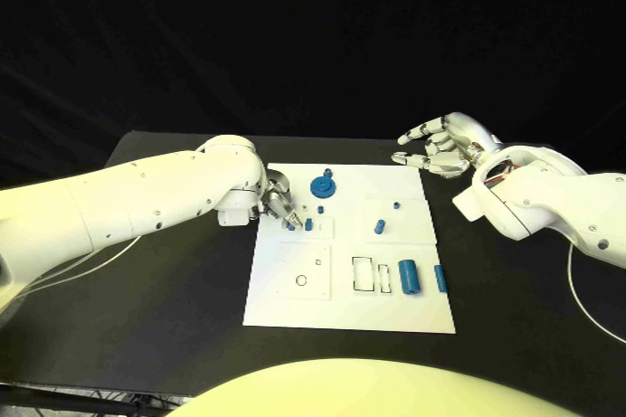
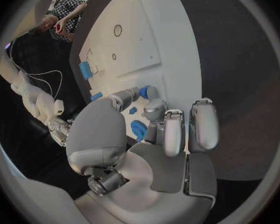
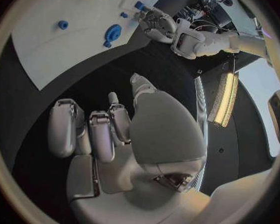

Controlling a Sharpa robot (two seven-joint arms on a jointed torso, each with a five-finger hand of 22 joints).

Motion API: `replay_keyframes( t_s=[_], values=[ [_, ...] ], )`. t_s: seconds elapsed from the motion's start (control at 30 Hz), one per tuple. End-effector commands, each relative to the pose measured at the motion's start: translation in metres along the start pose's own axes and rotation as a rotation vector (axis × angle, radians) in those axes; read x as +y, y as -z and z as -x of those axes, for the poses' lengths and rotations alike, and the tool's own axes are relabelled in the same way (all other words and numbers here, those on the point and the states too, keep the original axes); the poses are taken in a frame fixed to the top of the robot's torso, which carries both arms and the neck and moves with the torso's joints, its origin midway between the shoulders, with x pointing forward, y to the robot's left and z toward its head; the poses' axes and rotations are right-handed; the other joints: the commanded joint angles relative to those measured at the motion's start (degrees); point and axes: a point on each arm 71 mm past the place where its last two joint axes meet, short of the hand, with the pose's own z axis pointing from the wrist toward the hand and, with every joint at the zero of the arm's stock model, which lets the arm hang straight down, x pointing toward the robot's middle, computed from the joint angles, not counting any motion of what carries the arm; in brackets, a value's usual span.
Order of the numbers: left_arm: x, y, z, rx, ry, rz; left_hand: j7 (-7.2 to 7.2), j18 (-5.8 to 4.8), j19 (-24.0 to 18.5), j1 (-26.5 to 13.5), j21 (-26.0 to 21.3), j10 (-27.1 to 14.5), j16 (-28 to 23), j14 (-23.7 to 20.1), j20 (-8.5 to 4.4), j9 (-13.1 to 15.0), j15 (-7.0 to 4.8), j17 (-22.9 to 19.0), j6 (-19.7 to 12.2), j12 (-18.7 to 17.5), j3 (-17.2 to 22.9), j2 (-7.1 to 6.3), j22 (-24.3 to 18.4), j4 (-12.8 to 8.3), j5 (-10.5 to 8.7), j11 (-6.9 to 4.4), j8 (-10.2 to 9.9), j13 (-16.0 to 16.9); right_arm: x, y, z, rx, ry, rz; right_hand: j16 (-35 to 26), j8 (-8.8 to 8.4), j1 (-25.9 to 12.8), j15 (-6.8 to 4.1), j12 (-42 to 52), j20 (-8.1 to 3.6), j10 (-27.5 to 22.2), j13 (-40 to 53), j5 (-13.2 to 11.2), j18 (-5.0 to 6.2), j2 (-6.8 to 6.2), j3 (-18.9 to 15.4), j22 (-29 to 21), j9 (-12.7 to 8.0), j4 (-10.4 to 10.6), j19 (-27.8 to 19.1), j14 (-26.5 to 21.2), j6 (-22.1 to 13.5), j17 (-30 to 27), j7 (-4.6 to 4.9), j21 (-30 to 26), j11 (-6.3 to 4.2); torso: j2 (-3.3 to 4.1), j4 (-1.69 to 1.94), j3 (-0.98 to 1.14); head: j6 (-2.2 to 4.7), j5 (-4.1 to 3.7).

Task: Assemble the parts on the task board

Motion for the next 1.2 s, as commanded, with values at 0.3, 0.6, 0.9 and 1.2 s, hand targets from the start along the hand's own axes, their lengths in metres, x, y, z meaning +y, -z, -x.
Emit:
replay_keyframes(
  t_s=[0.3,0.6,0.9,1.2],
  values=[
    [0.0051,-0.0017,0.0025,-0.018,0.005,0.01,0.36,-1.06,0.23,-0.57,0.0,-0.48,0.15,5.24,-0.15,-0.11,-0.44,12.54,0.15,-0.21,-0.93,0.01,0.16,0.27,-0.41,-0.02,-0.22,-0.14,0.0015,0.0002,-0.0007,0.006,0.008,0.02,-0.36,0.35,-0.45,-0.39,-0.22,-0.24,-0.43,3.07,0.3,1.08,-0.26,-0.08,6.38,-0.11,-0.08,-0.31,4.77,0.01,9.56,-0.07,-0.26,-0.08,0.04,-0.03,-0.03,0.07,0.03],
    [0.0087,-0.0007,0.0043,-0.034,0.037,0.007,1.15,-0.88,-0.37,0.4,-0.6,-1.59,-0.23,5.04,0.06,-1.04,-0.05,11.85,-1.74,-1.21,-2.54,-0.01,-0.66,1.17,-0.4,0.57,-2.2,-1.77,0.001,0.0004,-0.0003,0.005,0.008,0.018,-0.36,0.35,-0.45,-0.39,-0.22,-0.24,-0.43,3.07,0.3,1.08,-0.26,-0.08,6.38,-0.11,-0.08,-0.31,4.77,0.01,9.56,-0.07,-0.26,-0.08,-0.02,0.01,-0.02,0.03,-0.01],
    [0.0095,0.0002,0.0049,-0.04,0.079,-0.006,1.94,-0.81,-0.49,0.26,-0.85,-2.03,-0.39,4.95,0.74,-2.29,0.6,11.55,-1.4,-1.1,-8.97,-1.2,-0.87,5.02,-0.4,1.31,-4.43,-1.86,0.0009,0.0004,-0.0002,0.005,0.008,0.018,-0.36,0.35,-0.45,-0.39,-0.22,-0.24,-0.43,3.07,0.3,1.08,-0.26,-0.08,6.38,-0.11,-0.08,-0.31,4.77,0.01,9.56,-0.07,-0.26,-0.08,0.01,0.02,-0.02,0.08,-0.04],
    [0.0096,0.0013,0.0037,-0.024,0.114,-0.022,1.97,-0.78,-0.53,0.95,-0.92,-2.17,-0.4,4.94,0.79,-2.39,0.63,11.52,-1.35,-1.17,-10.53,-1.68,-0.93,5.63,-0.44,1.34,-4.7,-2.02,0.0007,0.0004,-0.0001,0.005,0.008,0.017,-0.36,0.35,-0.45,-0.39,-0.22,-0.24,-0.43,3.07,0.3,1.08,-0.26,-0.08,6.38,-0.11,-0.08,-0.31,4.77,0.01,9.56,-0.07,-0.26,-0.08,-0.02,0.02,0.01,0.19,-0.04]
  ],
)
